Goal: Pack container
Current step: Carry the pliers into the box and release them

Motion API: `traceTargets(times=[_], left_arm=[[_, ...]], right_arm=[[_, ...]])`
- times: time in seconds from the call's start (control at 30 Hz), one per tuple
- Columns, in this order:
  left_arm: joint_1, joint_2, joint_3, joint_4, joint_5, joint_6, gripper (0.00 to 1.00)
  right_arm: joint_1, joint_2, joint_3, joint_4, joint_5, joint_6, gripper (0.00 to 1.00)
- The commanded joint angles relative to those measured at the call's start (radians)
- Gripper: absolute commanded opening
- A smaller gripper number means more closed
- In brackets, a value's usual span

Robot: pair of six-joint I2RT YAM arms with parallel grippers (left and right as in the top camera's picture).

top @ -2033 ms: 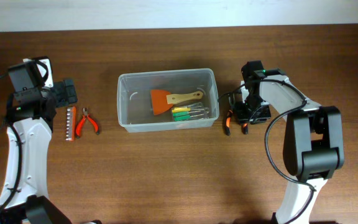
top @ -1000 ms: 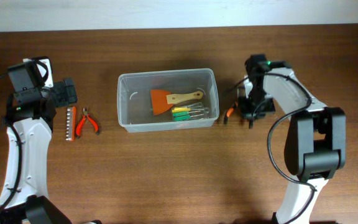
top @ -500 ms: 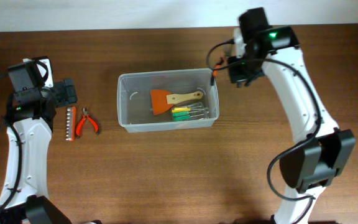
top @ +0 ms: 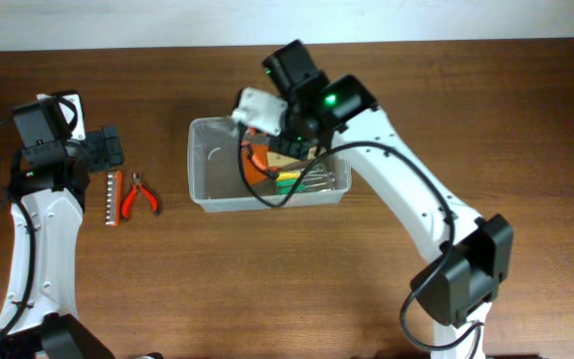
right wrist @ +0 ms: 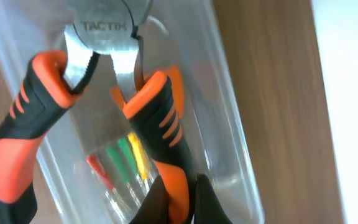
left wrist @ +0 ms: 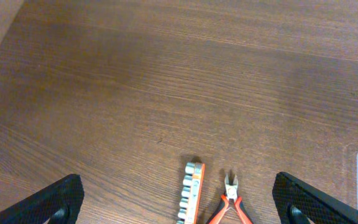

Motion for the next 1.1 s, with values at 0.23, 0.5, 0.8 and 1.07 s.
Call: traceTargets(times=[0.23,0.5,0.8,1.07], left_arm=[[0.003,0.003,0.021,0.002,-0.011,0.016,0.99],[0.003,0.003,0.021,0.002,-0.011,0.016,0.99],[0.003,0.003,0.021,0.002,-0.011,0.016,0.99],[0.003,0.003,0.021,0.002,-0.011,0.016,0.99]], right_arm=[[0.012,0.142,0.012,0.071,-0.169,-0.254,0.04],[0.008,0.227,0.012,0.153,-0.169,-0.268,0.04],[0.009,0.254,0.012,0.101,-0.131,-0.267,0.33],[0.019,0.193,0.041,0.096,-0.006,-0.060,0.99]])
